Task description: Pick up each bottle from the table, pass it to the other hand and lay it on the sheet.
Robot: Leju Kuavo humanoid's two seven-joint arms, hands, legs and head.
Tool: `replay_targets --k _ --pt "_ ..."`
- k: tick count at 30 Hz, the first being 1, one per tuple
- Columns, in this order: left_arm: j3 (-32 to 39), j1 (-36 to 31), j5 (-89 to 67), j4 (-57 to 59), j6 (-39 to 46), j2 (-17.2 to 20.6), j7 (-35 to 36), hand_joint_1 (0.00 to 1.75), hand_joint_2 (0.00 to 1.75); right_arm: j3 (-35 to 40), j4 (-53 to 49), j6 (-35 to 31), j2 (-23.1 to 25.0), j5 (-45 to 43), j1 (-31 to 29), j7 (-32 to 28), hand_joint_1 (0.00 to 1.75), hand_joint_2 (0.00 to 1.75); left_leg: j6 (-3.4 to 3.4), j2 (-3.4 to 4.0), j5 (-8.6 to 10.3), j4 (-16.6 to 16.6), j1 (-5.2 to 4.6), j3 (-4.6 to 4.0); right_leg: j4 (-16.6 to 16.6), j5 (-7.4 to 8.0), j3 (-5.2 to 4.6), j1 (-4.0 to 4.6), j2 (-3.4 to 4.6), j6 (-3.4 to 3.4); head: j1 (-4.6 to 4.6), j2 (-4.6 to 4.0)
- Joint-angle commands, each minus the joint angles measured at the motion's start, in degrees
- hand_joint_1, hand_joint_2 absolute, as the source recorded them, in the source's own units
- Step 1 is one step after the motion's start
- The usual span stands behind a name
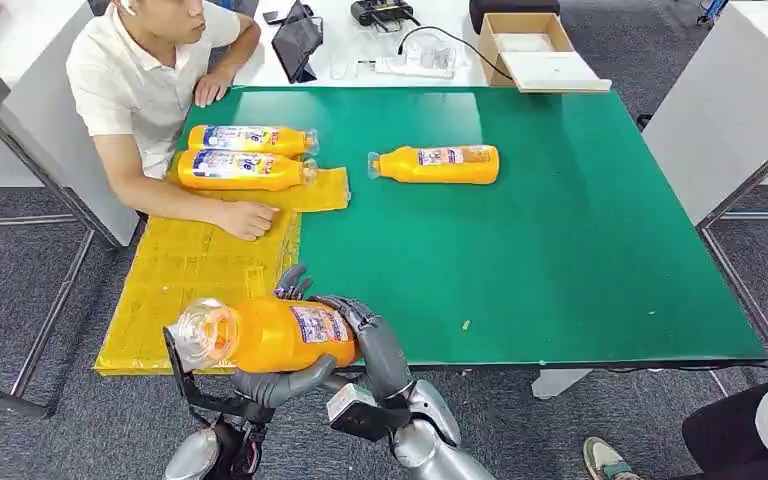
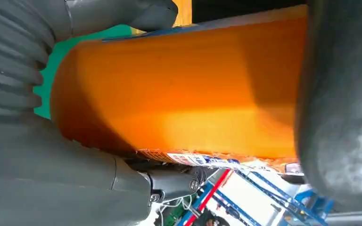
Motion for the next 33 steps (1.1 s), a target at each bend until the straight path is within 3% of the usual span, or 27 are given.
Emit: replay_targets --k 1,3,4,5,6,7,13,14,19,22,25,28,31,32,33 --pt "-0.6 -3.6 -1.6 -0.1 4.5 -1.2 -2.2 1.75 1.75 5.0 11.0 2.7 1.0 0.0 -2.6 0.9 1.75 1.75 -0.11 -0.08 -0.09 0.0 0.09 0.28 -0.1 -0.13 0.33 0.11 -0.19 -0.13 0.0 0.0" --pt "0.0 -3.6 -1.8 -0.3 5.3 -1.2 -2.5 1.75 1.75 5.4 12.0 2.9 0.9 0.2 -2.8 1.4 1.75 1.75 -0.1 -0.1 -0.07 0.0 0.08 0.23 0.0 -0.12 0.28 0.1 -0.21 -0.12 0.0 0.0" --pt "0.4 -3.4 -1.8 -0.6 5.6 -1.1 -2.7 1.75 1.75 5.7 12.5 3.1 0.7 0.4 -2.7 1.8 1.45 1.75 -0.09 -0.12 -0.05 0.0 0.08 0.17 -0.1 -0.09 0.23 0.09 -0.2 -0.1 0.0 0.02" --pt "0.6 -3.3 -1.8 -0.8 5.7 -1.0 -2.8 1.75 1.75 5.9 12.8 3.0 0.6 0.6 -2.7 2.1 0.77 1.75 -0.07 -0.08 -0.03 0.0 0.07 0.11 -0.1 -0.05 0.15 0.08 -0.15 -0.08 0.0 0.0" --pt "0.9 -3.3 -1.7 -1.0 5.7 -0.8 -2.8 1.75 1.75 6.0 12.9 2.9 0.4 0.8 -2.5 2.4 0.56 1.75 -0.1 -0.09 -0.07 -0.1 0.09 0.24 -0.1 -0.1 0.29 0.11 -0.19 -0.12 0.02 0.0" --pt "1.1 -3.1 -1.7 -1.2 5.7 -0.8 -2.8 1.75 1.75 6.1 12.9 2.8 0.3 1.0 -2.5 2.5 0.03 1.75 -0.11 -0.1 -0.09 0.0 0.1 0.25 -0.1 -0.13 0.31 0.13 -0.21 -0.13 0.02 0.02" --pt "5.4 -2.4 0.9 -1.5 7.6 -0.6 -1.0 1.75 1.75 6.8 10.9 0.5 -0.1 2.4 -0.5 3.2 0.0 1.75 -0.06 -0.03 -0.03 0.0 0.05 0.1 -0.1 -0.05 0.12 0.06 -0.11 -0.07 0.0 0.02" --pt "6.1 -2.5 1.3 -1.2 7.6 -0.5 -0.9 1.75 1.75 6.7 10.6 0.4 -0.2 2.4 -0.3 3.3 0.0 0.0 -0.12 -0.03 -0.11 0.0 0.1 0.29 -0.1 -0.14 0.32 0.12 -0.16 -0.14 0.0 0.02" --pt "7.1 -2.5 1.6 -0.9 7.9 -0.4 -0.8 1.75 1.75 6.9 10.1 -0.1 -0.4 2.8 -0.1 3.6 0.0 0.0 -0.07 -0.03 -0.03 0.0 0.05 0.1 -0.1 -0.05 0.11 0.06 -0.11 -0.08 0.02 0.0" --pt "9.1 -2.6 2.3 -0.4 9.0 0.0 -0.2 1.75 1.75 7.2 8.5 -3.7 -1.3 4.6 0.9 3.3 0.0 0.0 -0.13 -0.05 -0.11 0.0 0.08 0.31 0.0 -0.16 0.33 0.11 -0.2 -0.15 0.02 0.02" --pt "10.2 -4.8 -4.3 4.8 14.1 3.9 2.1 1.75 1.75 7.6 6.4 -7.2 -2.6 6.5 2.7 2.6 0.0 0.0 -0.12 -0.08 -0.07 -0.1 0.08 0.31 -0.1 -0.12 0.33 0.1 -0.2 -0.15 0.02 0.0" --pt "10.8 -6.2 -7.7 7.0 14.9 4.4 0.7 1.75 1.75 7.8 5.6 -7.7 -3.0 7.0 3.4 2.3 0.0 0.0 -0.09 -0.07 -0.01 -0.1 0.03 0.2 -0.1 -0.07 0.2 0.04 -0.15 -0.1 0.02 0.02" --pt "7.5 -9.3 -27.9 10.7 23.8 8.1 -1.0 1.71 1.75 5.2 2.8 -9.5 -2.9 4.7 5.0 -1.1 0.0 0.0 -0.12 -0.05 -0.05 -0.1 0.06 0.27 -0.1 -0.1 0.27 0.08 -0.15 -0.14 0.0 0.02" --pt "7.4 -11.3 -41.4 14.3 30.7 9.3 0.3 1.48 1.75 2.2 0.5 -11.4 -2.4 2.4 6.1 -3.2 0.0 0.0 -0.1 -0.04 -0.02 -0.1 0.04 0.19 -0.1 -0.06 0.19 0.06 -0.13 -0.11 0.0 0.02" --pt "8.8 -12.0 -44.2 16.2 32.2 9.4 1.6 1.45 1.75 0.8 -1.0 -13.2 -2.3 1.7 6.5 -3.5 0.0 0.0 -0.14 -0.14 -0.03 -0.1 0.06 0.3 -0.1 -0.12 0.32 0.08 -0.27 -0.16 0.02 0.02"
